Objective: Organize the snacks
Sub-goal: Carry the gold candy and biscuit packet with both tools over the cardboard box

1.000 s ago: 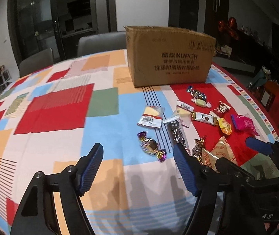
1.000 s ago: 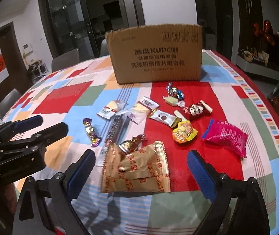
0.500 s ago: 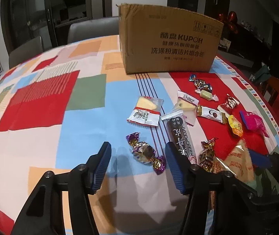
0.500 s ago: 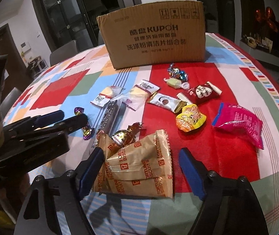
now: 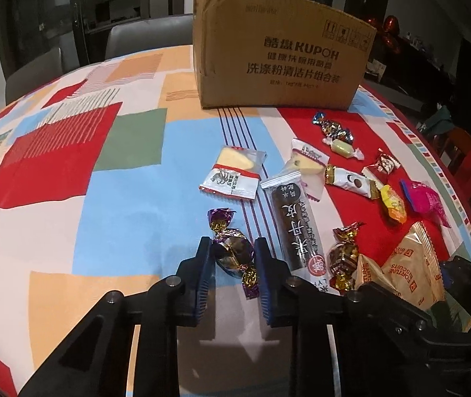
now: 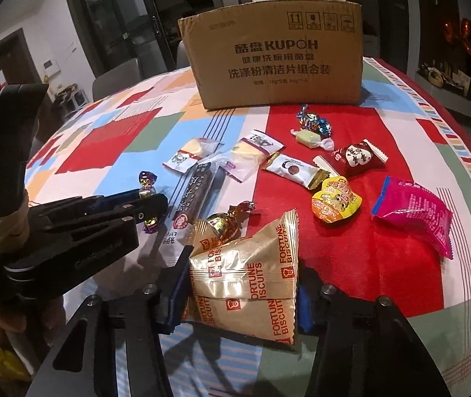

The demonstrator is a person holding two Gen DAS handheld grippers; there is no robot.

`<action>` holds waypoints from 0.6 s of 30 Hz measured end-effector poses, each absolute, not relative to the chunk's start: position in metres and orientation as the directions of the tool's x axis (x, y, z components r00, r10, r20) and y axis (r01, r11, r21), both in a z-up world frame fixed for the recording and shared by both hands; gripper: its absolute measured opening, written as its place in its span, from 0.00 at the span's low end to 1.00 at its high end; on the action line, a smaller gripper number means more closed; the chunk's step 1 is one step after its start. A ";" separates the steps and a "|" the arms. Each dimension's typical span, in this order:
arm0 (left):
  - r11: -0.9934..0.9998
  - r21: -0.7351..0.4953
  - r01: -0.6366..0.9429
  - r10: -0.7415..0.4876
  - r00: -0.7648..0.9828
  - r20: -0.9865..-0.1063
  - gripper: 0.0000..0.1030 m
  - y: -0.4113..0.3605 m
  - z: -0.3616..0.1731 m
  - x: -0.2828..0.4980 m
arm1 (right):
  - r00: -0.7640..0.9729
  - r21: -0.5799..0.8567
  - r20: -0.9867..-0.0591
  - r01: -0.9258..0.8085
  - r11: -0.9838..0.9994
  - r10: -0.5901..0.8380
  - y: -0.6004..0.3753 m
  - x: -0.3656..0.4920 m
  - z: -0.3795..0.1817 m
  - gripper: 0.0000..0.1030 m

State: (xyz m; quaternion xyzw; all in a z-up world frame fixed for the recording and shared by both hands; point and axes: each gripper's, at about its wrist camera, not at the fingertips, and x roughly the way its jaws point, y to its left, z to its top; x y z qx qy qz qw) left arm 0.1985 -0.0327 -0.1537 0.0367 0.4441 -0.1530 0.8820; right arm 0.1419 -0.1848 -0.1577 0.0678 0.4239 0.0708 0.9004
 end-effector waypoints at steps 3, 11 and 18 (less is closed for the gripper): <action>0.951 -0.054 0.304 -0.229 0.577 -0.784 0.25 -0.032 -0.142 0.191 | 0.648 0.177 -0.740 -0.072 0.982 0.181 -0.186 0.139 -0.150 0.51; 0.946 -0.042 0.323 -0.245 0.620 -0.746 0.25 -0.033 -0.101 0.170 | 0.706 0.185 -0.684 -0.079 0.980 0.186 -0.194 0.129 -0.116 0.51; 0.938 -0.027 0.345 -0.262 0.656 -0.708 0.25 -0.037 -0.064 0.167 | 0.767 0.178 -0.617 -0.082 0.981 0.176 -0.206 0.134 -0.076 0.51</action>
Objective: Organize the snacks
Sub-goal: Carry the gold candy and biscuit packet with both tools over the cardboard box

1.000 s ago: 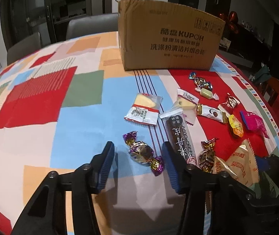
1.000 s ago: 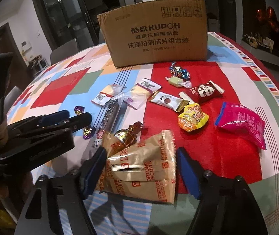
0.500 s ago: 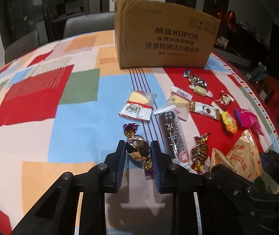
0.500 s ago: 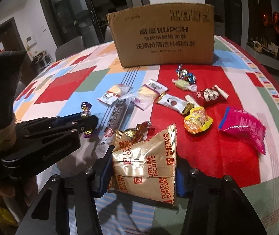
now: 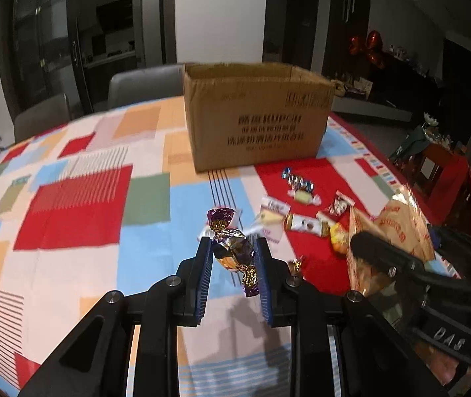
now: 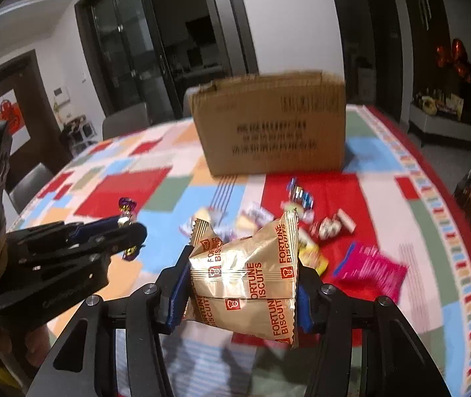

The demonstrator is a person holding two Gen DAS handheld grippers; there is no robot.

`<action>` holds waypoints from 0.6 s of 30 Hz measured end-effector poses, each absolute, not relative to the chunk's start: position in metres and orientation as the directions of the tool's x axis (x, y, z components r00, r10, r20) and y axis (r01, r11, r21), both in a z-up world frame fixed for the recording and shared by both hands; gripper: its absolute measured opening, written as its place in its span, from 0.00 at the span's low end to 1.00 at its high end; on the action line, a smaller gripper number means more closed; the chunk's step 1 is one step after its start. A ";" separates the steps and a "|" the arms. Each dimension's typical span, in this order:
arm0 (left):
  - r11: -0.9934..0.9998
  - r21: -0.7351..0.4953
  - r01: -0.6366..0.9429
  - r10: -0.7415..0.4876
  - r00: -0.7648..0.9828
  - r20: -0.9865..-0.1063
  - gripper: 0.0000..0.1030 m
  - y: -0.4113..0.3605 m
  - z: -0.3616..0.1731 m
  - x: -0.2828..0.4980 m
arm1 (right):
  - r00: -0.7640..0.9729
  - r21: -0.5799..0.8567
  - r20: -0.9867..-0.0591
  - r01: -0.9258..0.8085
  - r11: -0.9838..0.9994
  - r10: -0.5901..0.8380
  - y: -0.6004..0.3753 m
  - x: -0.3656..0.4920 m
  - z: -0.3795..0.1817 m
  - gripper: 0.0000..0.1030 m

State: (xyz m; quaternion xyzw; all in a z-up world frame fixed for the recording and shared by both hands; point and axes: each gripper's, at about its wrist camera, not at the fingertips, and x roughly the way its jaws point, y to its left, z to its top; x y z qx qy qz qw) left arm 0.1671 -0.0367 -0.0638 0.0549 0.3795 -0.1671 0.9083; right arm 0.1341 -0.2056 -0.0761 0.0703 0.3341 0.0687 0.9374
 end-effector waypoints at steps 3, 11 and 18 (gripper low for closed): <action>0.936 -0.034 0.351 -0.276 0.668 -0.691 0.25 -0.038 -0.047 0.174 | 0.793 0.173 -0.583 -0.087 0.981 0.174 -0.210 0.142 -0.057 0.51; 0.923 0.000 0.386 -0.295 0.706 -0.643 0.25 -0.050 0.005 0.211 | 0.855 0.097 -0.503 -0.093 0.991 0.130 -0.221 0.178 -0.006 0.51; 0.895 -0.009 0.445 -0.349 0.688 -0.636 0.25 -0.062 0.048 0.255 | 0.874 0.079 -0.472 -0.083 0.993 0.111 -0.236 0.231 0.032 0.51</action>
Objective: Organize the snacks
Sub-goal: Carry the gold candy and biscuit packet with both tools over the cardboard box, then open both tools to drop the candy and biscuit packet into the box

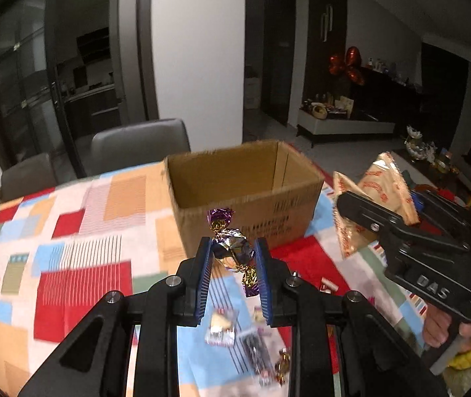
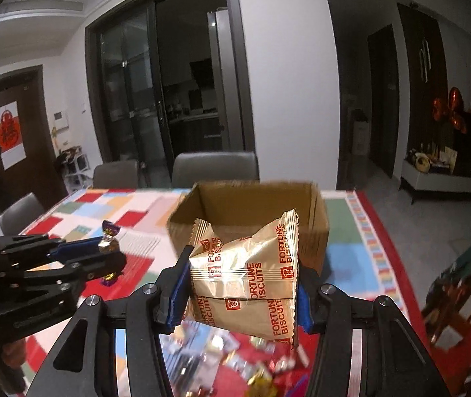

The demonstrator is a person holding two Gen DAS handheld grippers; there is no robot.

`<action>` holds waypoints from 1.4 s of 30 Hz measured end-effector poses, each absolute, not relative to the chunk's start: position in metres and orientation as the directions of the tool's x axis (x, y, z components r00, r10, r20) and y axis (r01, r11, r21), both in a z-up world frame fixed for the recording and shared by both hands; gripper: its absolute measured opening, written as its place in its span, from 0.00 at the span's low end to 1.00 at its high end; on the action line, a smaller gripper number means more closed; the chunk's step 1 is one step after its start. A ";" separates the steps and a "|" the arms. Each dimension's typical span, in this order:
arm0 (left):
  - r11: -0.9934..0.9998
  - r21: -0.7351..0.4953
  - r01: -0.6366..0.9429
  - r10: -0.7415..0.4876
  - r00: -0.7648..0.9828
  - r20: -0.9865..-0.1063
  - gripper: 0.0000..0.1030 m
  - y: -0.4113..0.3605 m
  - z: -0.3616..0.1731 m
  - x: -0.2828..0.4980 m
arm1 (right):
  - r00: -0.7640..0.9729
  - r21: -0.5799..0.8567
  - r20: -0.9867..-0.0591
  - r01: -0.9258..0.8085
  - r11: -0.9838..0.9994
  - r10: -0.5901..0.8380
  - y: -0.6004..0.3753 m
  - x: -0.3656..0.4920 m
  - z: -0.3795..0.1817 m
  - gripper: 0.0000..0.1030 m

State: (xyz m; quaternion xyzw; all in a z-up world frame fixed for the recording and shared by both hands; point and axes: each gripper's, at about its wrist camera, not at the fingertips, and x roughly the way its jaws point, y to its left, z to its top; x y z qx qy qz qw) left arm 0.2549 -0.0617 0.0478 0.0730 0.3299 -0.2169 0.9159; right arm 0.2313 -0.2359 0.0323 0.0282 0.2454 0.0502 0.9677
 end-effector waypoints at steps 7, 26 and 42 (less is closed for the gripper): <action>0.886 0.011 0.464 -0.355 0.693 -0.628 0.25 -0.078 0.072 0.308 | 0.868 0.039 -0.487 -0.091 0.995 0.099 -0.242 0.288 0.053 0.51; 0.932 0.012 0.363 -0.261 0.692 -0.673 0.38 -0.093 0.039 0.422 | 0.803 -0.065 -0.596 -0.072 0.995 0.019 -0.246 0.403 0.031 0.59; 0.937 0.096 0.336 -0.225 0.790 -0.571 0.80 -0.083 0.069 0.336 | 0.837 0.053 -0.542 -0.048 0.997 0.070 -0.264 0.331 0.050 0.72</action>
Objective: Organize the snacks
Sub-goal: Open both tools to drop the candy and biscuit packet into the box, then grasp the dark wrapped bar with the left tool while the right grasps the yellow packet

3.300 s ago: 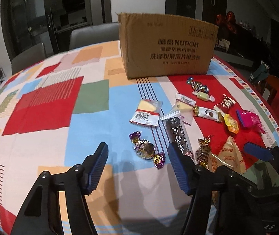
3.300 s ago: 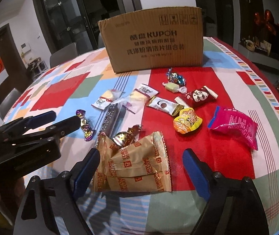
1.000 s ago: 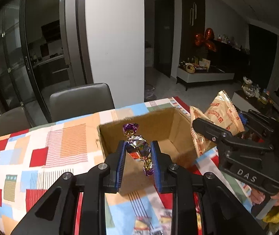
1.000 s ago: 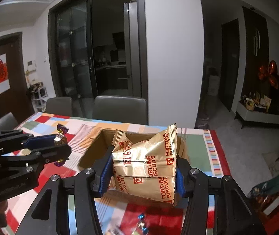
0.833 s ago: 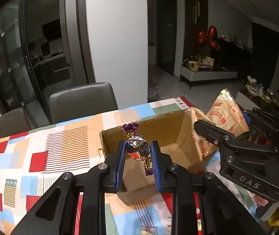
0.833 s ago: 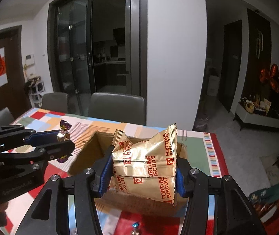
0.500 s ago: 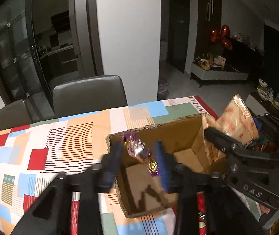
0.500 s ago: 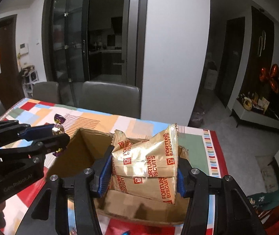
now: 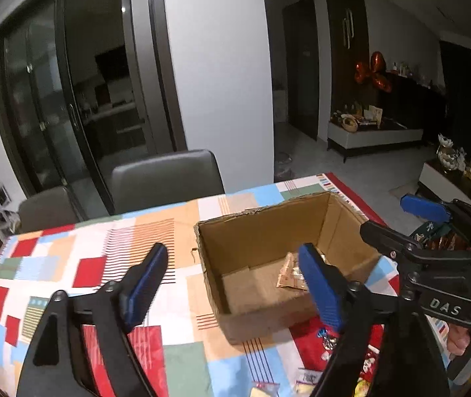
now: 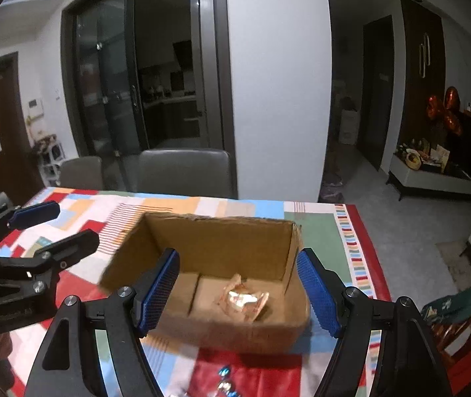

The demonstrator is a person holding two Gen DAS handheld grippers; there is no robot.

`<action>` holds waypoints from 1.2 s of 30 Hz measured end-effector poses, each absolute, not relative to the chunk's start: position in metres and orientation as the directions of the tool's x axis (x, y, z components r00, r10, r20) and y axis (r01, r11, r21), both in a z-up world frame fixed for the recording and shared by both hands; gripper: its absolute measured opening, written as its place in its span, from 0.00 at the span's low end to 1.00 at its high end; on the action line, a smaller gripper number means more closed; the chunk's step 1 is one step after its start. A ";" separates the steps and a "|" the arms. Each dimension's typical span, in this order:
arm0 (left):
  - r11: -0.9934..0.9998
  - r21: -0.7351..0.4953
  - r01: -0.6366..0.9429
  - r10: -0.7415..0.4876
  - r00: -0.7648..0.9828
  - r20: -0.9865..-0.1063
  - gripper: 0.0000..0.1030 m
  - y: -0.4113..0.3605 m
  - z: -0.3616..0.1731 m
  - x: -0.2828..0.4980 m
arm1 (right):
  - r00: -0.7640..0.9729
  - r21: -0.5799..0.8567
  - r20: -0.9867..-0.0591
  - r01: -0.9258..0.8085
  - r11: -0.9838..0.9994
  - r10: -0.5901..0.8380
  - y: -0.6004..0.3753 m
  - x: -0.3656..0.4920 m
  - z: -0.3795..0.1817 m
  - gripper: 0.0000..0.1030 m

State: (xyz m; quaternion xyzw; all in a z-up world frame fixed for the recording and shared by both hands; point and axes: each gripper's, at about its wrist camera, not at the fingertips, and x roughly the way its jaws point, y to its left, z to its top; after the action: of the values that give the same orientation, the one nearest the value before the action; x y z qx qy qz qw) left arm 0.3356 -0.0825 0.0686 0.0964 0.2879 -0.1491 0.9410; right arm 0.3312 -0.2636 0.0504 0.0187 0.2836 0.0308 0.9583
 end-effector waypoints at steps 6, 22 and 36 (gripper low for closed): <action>0.940 0.113 0.323 -0.227 0.836 -0.499 0.87 -0.074 0.084 0.280 | 0.862 0.100 -0.492 -0.080 0.992 0.120 -0.256 0.271 0.061 0.72; 0.937 0.098 0.334 -0.246 0.835 -0.492 0.89 -0.054 0.040 0.171 | 0.884 0.102 -0.468 0.024 0.994 0.027 -0.251 0.159 0.023 0.72; 0.937 0.032 0.349 -0.257 0.749 -0.611 0.87 -0.050 -0.035 0.161 | 0.787 0.101 -0.616 0.042 0.994 0.029 -0.244 0.140 -0.056 0.72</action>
State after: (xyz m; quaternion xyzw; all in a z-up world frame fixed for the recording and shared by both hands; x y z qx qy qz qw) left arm 0.1610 -0.0502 -0.0346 0.0723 0.3151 -0.1625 0.9322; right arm 0.1397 -0.2445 -0.0564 0.0544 0.3262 -0.0034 0.9437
